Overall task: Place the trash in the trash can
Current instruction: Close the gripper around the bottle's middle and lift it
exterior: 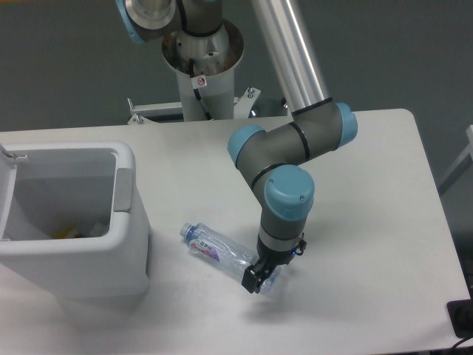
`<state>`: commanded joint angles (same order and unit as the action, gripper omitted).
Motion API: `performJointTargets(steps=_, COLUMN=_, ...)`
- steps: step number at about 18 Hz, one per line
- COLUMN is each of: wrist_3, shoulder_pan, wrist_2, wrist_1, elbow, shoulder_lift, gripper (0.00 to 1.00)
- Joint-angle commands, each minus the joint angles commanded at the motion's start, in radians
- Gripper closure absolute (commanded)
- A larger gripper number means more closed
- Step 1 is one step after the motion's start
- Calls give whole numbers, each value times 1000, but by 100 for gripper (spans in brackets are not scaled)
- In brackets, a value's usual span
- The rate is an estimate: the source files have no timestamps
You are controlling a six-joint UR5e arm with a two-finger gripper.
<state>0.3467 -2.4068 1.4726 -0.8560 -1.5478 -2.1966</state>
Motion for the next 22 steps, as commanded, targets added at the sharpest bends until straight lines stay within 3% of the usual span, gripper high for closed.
performJointTargets(steps=6, wrist_3=3, shoulder_pan=3, wrist_2=31, wrist_1=0, elbow=-5, shoulder_lift=-8, gripper=0)
performJointTargets(steps=9, wrist_3=23, shoulder_pan=6, wrist_2=41, wrist_1=0, elbow=-3, shoulder_lift=-8, gripper=19)
performJointTargets(steps=12, wrist_3=23, shoulder_pan=6, wrist_2=43, wrist_1=0, elbow=-5, shoulder_lift=-8, gripper=20)
performJointTargets(steps=22, wrist_3=21, shoulder_pan=6, wrist_2=43, wrist_1=0, elbow=-6, shoulder_lift=0, gripper=38)
